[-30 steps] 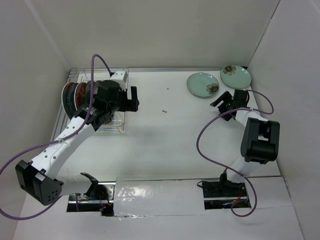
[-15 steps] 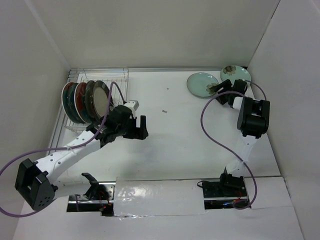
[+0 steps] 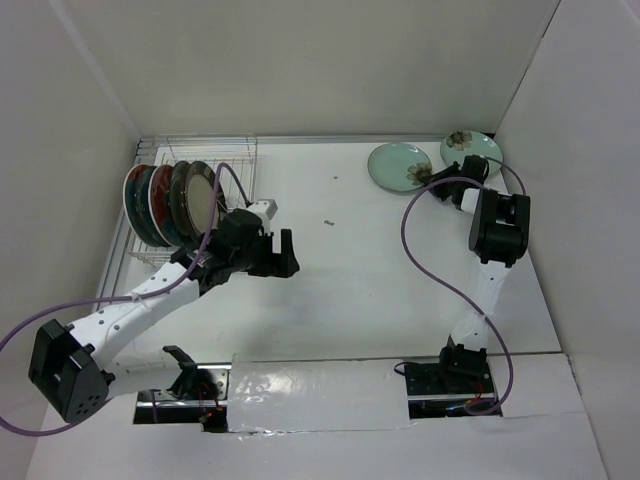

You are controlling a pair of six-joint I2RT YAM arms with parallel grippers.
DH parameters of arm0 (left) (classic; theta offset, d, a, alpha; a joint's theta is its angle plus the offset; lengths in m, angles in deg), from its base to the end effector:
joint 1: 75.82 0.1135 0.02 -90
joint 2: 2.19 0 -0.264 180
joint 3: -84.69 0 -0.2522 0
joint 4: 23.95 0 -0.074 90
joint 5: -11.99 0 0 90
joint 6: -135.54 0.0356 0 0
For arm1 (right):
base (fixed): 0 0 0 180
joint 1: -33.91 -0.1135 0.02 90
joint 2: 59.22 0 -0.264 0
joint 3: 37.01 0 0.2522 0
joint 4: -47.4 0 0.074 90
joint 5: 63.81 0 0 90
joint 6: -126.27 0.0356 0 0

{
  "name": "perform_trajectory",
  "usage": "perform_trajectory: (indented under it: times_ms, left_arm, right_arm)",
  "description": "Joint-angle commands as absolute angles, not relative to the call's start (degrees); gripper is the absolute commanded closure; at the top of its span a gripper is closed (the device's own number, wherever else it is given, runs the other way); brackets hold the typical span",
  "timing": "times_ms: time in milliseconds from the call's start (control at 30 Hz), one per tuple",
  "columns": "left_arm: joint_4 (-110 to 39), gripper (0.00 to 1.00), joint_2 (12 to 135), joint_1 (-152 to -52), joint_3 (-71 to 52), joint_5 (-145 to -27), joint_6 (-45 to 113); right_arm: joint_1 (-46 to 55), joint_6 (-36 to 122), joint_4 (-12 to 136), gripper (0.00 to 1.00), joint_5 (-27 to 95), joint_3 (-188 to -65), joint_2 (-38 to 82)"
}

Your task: Load the plates into the dish rack

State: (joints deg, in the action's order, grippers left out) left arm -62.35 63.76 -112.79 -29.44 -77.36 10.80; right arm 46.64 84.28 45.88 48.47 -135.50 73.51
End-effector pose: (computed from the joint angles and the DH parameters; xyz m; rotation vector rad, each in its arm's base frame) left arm 0.2003 -0.1503 0.2860 0.0389 2.3267 -0.6470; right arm 0.4883 -0.0965 0.1077 0.9006 2.0009 0.7705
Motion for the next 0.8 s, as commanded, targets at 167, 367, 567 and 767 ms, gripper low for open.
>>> perform_trajectory:
  times_ms: [167,367,567,767]
  left_arm:
    - [-56.3,0.0,67.8,-112.9,-27.4,-81.9,9.8]
    - [-52.0,0.0,71.9,-112.9,-25.7,-83.9,8.7]
    - [-47.6,0.0,76.9,-111.0,-23.9,-89.2,8.7]
    - [-41.6,0.0,79.3,-106.4,-23.9,-96.5,6.3]
  right_arm:
    - [45.4,73.7,56.0,1.0,51.8,-121.0,64.7]
    - [42.9,76.6,52.7,1.0,54.8,-102.7,49.8]
    - [41.4,75.4,58.2,1.0,56.2,-96.9,32.0]
    - [41.4,72.6,67.0,1.0,59.5,-98.3,18.5]
